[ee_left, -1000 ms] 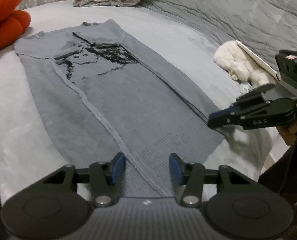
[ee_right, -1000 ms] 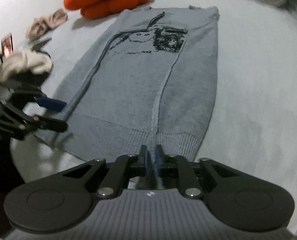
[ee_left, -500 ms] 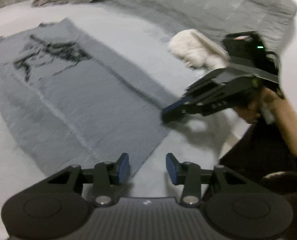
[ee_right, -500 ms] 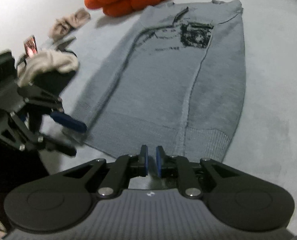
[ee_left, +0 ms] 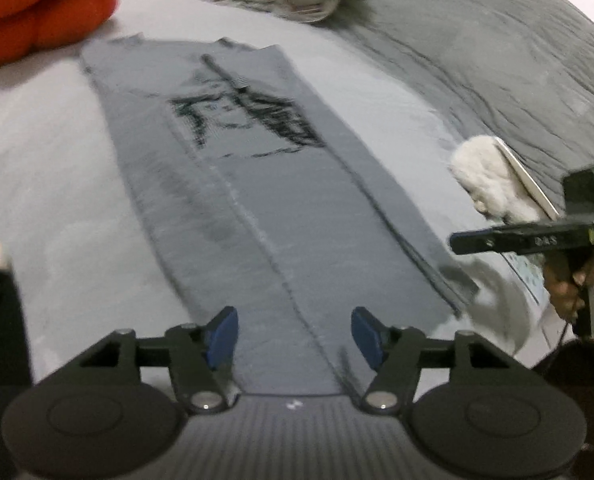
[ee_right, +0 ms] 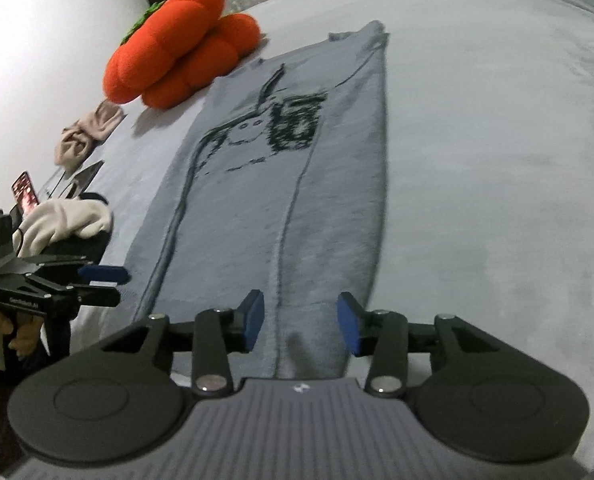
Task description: Fold clothes
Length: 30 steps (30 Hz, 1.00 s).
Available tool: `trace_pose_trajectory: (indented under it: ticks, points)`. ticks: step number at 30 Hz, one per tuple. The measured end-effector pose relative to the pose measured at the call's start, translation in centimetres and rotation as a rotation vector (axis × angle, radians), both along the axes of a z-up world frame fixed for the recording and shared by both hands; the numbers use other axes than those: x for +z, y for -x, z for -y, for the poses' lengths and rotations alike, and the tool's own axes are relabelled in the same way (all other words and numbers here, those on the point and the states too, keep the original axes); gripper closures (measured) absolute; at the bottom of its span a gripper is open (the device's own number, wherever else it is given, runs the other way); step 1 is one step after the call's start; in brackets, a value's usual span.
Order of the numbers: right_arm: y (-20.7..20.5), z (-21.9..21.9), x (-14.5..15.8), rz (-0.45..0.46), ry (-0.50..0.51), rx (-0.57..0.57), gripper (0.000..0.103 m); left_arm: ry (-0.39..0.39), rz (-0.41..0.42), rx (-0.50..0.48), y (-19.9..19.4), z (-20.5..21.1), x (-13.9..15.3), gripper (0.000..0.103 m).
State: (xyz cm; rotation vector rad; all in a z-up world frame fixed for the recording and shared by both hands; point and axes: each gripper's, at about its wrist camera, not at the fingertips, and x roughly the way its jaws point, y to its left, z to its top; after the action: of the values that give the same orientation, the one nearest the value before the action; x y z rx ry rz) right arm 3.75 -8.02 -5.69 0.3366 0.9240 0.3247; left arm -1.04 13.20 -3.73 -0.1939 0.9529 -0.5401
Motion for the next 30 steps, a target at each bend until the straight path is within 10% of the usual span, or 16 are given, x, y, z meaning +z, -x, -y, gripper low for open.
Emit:
trace_pose_trajectory:
  ticks: [30]
  points:
    - [-0.8, 9.5, -4.7, -0.172, -0.441, 0.011, 0.061, 0.455, -0.351, 0.017, -1.2, -6.9, -5.2, 0.026]
